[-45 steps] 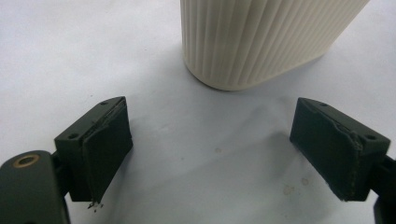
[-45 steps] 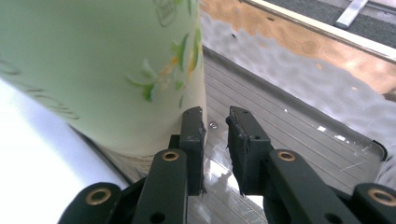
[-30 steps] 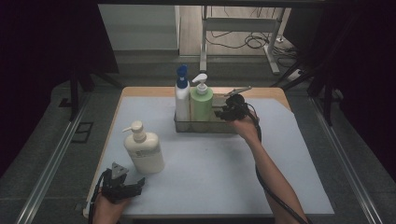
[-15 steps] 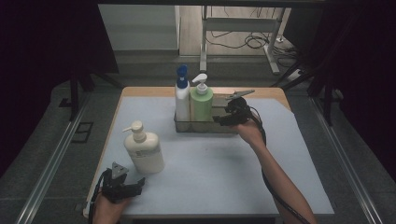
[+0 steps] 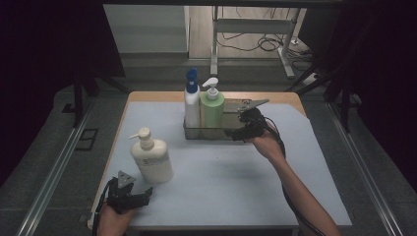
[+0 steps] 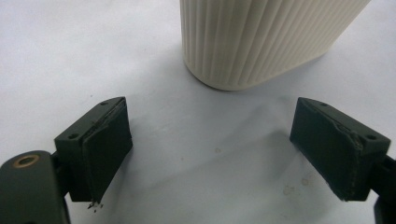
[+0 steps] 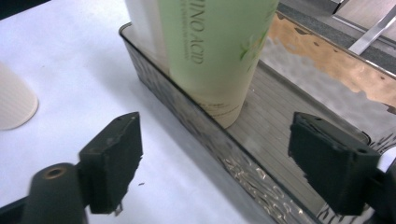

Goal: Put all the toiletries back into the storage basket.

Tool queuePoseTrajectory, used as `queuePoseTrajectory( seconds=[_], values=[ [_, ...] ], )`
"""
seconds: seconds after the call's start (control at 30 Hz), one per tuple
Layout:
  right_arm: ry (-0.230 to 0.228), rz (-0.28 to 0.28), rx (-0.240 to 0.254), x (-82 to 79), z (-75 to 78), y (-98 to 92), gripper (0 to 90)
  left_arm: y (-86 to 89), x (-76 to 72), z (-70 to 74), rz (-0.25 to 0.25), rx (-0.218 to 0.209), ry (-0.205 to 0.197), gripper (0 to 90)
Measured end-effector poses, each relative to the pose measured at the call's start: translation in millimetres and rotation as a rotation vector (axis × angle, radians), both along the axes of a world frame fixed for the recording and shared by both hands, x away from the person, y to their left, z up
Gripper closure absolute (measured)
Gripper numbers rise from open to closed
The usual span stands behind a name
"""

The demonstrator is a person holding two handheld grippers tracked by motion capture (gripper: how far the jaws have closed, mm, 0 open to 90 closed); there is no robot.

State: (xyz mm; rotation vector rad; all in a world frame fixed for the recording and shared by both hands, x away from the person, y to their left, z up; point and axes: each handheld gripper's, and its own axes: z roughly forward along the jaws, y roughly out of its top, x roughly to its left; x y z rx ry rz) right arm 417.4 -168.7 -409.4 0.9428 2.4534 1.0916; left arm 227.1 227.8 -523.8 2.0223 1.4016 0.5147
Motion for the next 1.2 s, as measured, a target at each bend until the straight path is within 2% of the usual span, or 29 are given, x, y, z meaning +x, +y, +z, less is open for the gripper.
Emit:
queuePoseTrajectory(
  seconds=[0.27, 0.5, 0.67, 0.93, 1.07, 1.2],
  values=[
    [0.0, 0.041, 0.017, -19.3, 5.6, -3.6, 12.8, 0.0, -0.3, -0.3, -0.005, 0.006, -0.005, 12.3],
    [0.007, 0.069, -0.009, -34.3, 4.7, -5.3, 3.8, 0.3, -0.4, -0.5, -0.006, 0.004, -0.005, 12.2],
    [-0.012, 0.071, -0.034, -45.3, 3.5, -10.4, 0.2, 0.2, -0.6, -0.8, -0.005, 0.002, -0.007, 12.2],
    [-0.024, 0.081, -0.027, -60.2, 1.1, -18.7, 0.0, 0.2, -0.7, -0.9, -0.004, 0.001, -0.008, 12.2],
    [-0.015, 0.079, 0.004, -69.1, -0.8, -25.6, 0.0, 0.3, -0.2, -0.5, -0.005, 0.002, -0.005, 12.2],
    [-0.027, 0.074, 0.012, -78.1, -4.7, -32.8, 0.0, 0.0, 0.3, -0.1, -0.004, 0.001, -0.003, 12.2]
  ],
)
